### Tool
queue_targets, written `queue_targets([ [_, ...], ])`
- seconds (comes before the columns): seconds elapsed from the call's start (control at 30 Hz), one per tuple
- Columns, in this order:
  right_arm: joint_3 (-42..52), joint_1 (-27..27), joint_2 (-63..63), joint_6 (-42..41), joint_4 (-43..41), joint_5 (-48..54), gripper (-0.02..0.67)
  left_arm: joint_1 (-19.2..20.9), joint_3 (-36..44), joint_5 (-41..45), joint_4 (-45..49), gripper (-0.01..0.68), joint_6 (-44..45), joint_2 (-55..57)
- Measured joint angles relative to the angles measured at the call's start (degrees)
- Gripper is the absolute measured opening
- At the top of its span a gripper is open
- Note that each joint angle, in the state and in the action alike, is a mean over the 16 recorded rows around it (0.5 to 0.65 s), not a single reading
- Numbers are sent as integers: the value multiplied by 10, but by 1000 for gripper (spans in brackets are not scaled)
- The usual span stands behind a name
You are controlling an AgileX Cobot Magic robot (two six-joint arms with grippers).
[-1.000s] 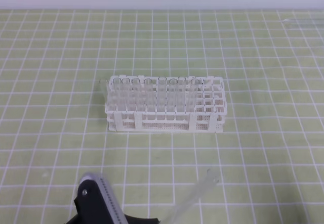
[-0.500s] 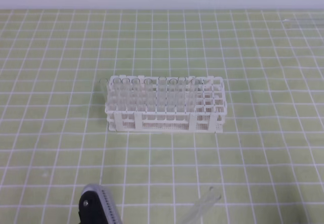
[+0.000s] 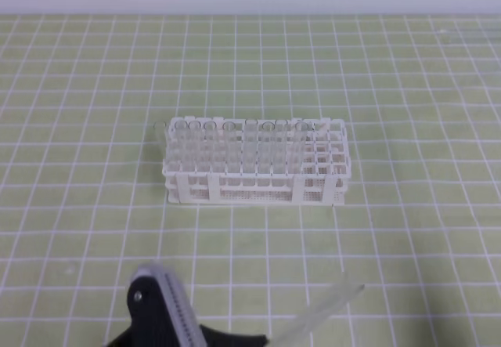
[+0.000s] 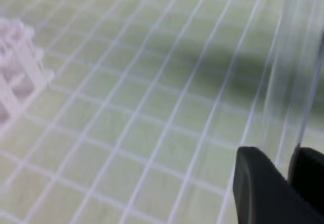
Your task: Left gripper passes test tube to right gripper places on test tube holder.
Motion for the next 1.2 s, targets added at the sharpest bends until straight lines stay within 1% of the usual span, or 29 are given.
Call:
queue_targets([
  [0.1,0,0,0,0,86,-8,-18,0,-13,6,15,35,-9,0],
  [0.33,0,0,0,0,318,-24,-18,0,-31,24,33,35,-30,1],
  [0.47,0,0,0,0,420,-23,-18,0,-32,31,42,35,-54,1],
  [0.57,0,0,0,-2,477,-12,-18,0,-32,34,53,35,-73,1],
  [0.67,0,0,0,-17,504,10,-18,0,-32,42,65,35,-103,1],
  [0.87,0,0,0,-74,516,82,-18,0,-32,65,96,35,-178,1],
  [1.2,-17,0,0,-238,556,220,-18,0,-32,93,208,35,-265,1],
])
